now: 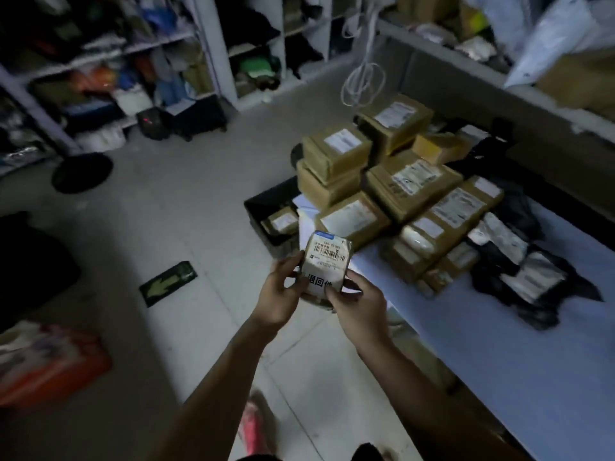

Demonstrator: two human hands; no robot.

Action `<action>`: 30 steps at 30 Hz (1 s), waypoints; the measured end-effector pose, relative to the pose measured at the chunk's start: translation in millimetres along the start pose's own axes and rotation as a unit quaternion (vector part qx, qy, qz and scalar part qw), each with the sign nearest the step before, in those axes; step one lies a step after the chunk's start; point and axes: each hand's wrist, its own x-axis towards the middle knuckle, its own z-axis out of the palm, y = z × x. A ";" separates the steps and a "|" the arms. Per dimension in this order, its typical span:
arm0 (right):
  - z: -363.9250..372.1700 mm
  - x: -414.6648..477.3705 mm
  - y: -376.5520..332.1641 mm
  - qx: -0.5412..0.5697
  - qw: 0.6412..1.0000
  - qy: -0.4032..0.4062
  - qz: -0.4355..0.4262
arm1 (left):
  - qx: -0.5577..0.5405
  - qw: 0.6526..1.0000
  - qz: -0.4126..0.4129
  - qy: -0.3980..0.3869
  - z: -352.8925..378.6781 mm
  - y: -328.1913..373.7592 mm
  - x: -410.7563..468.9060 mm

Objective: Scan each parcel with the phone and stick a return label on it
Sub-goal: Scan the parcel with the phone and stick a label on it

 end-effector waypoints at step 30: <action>426.9 445.9 -63.2 0.044 0.955 0.083 0.282 | 0.167 0.956 -0.023 -0.241 -255.4 -141.3 588.9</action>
